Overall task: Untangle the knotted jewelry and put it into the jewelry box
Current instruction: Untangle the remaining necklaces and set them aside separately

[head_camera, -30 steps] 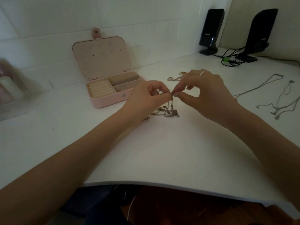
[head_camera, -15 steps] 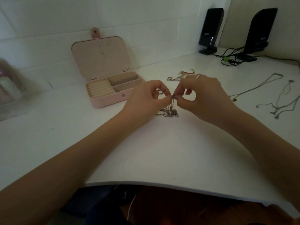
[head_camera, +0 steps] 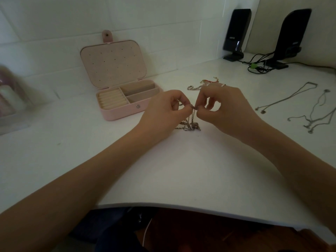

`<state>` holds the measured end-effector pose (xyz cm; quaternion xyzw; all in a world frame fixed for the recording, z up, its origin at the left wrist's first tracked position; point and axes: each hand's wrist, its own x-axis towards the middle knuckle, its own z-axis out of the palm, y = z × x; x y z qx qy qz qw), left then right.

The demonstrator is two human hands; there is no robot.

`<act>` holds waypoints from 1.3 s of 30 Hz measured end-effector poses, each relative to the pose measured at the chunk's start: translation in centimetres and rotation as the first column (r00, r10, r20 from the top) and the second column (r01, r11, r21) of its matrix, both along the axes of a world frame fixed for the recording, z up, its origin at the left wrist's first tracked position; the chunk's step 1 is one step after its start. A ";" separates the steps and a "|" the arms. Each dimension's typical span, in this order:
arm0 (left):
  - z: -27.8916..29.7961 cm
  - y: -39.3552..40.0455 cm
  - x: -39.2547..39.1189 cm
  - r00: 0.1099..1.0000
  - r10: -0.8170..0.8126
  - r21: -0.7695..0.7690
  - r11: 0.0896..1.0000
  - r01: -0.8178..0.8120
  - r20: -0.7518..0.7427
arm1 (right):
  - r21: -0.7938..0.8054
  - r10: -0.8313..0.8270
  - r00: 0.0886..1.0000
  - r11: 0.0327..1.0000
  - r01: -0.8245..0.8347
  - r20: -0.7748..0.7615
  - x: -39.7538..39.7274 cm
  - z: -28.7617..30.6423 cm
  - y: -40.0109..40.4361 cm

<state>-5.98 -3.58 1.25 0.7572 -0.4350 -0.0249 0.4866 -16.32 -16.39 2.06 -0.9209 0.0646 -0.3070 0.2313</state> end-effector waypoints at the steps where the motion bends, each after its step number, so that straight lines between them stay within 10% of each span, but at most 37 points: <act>1: 0.0 0.0 0.0 1.000 -0.006 -0.008 1.000 0.006 -0.028 | 0.036 -0.003 1.000 0.999 0.003 -0.001 0.0 0.1 0.0; 14: -0.1 -0.2 -0.1 0.993 -0.050 0.005 0.999 0.051 -0.111 | 0.390 0.029 0.991 0.920 0.023 -0.128 0.1 0.7 0.4; 26: 0.1 0.2 0.1 0.995 -0.013 0.039 0.999 0.009 0.102 | 0.873 0.228 0.972 0.483 -0.065 -0.054 0.1 1.2 1.4; 39: 0.6 0.6 0.7 0.981 0.065 0.139 0.986 -0.091 0.184 | 0.701 0.130 0.983 0.713 -0.003 -0.128 -0.6 2.0 -0.4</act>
